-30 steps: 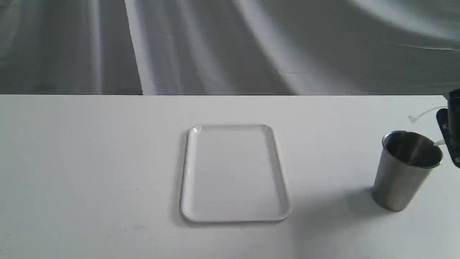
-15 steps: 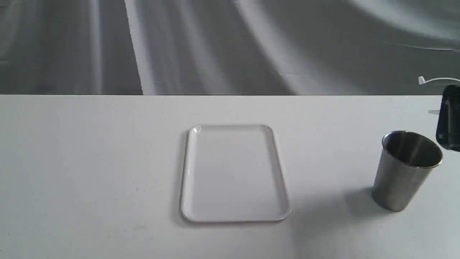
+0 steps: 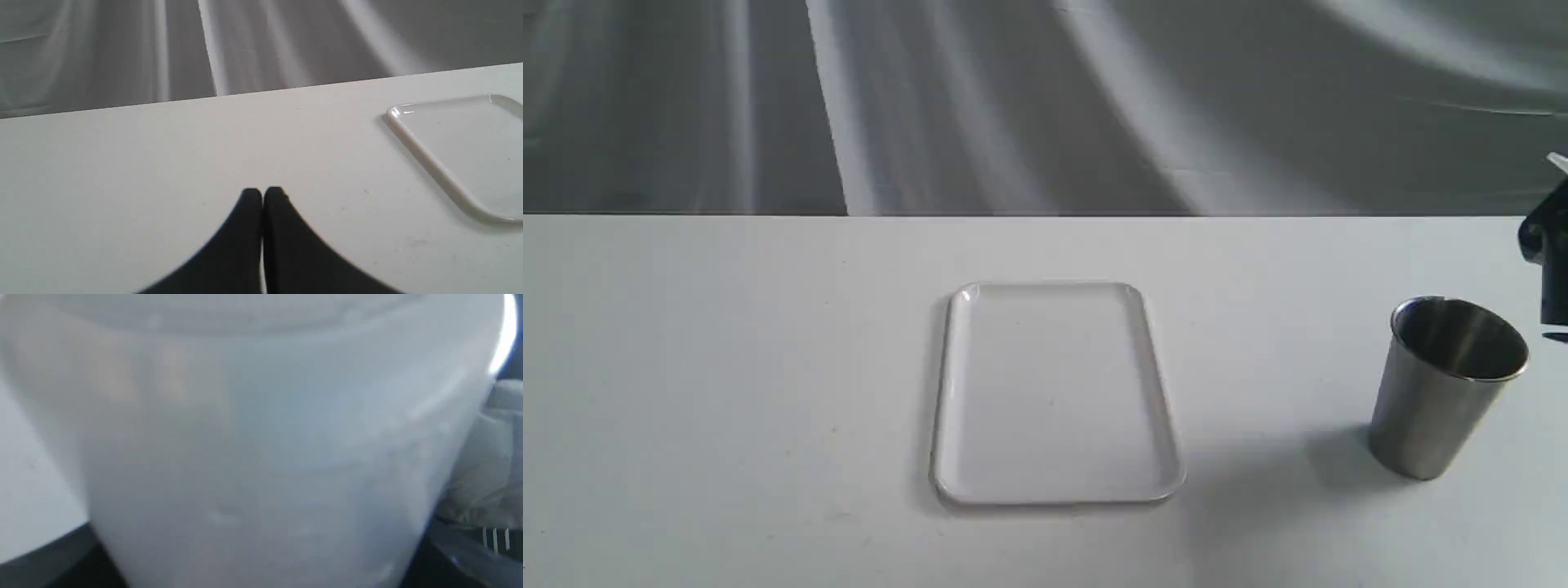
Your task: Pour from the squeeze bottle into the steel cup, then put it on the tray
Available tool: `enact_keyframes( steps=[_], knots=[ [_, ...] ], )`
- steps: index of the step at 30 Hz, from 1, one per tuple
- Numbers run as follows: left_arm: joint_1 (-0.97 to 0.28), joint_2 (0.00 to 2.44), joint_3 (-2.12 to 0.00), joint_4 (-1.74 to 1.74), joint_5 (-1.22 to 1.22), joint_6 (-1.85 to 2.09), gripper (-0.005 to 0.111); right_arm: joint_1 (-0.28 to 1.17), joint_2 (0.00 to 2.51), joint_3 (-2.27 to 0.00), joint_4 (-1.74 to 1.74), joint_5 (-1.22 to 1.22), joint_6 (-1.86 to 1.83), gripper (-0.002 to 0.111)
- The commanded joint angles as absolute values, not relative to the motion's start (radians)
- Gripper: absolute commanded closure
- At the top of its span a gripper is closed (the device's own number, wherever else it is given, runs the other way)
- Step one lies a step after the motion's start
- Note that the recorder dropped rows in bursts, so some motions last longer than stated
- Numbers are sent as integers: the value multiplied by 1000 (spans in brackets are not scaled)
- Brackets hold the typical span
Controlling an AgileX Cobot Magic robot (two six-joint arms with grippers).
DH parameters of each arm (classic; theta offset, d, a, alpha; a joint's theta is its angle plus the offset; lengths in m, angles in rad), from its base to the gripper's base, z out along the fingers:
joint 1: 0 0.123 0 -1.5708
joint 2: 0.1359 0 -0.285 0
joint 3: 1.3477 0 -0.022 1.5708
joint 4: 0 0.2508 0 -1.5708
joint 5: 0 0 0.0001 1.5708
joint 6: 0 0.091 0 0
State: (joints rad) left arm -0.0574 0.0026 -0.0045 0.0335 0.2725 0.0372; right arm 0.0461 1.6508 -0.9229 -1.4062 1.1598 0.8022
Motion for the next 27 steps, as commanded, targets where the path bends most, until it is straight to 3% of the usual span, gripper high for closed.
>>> enact_keyframes(
  steps=[1, 27],
  knots=[
    [-63, 0, 0, 33, 266, 37, 107, 51, 1645, -921, -1426, 1181, 954, 86],
    [-63, 0, 0, 33, 266, 34, 107, 51, 1346, -921, -1375, 1004, 1444, 86]
  ],
)
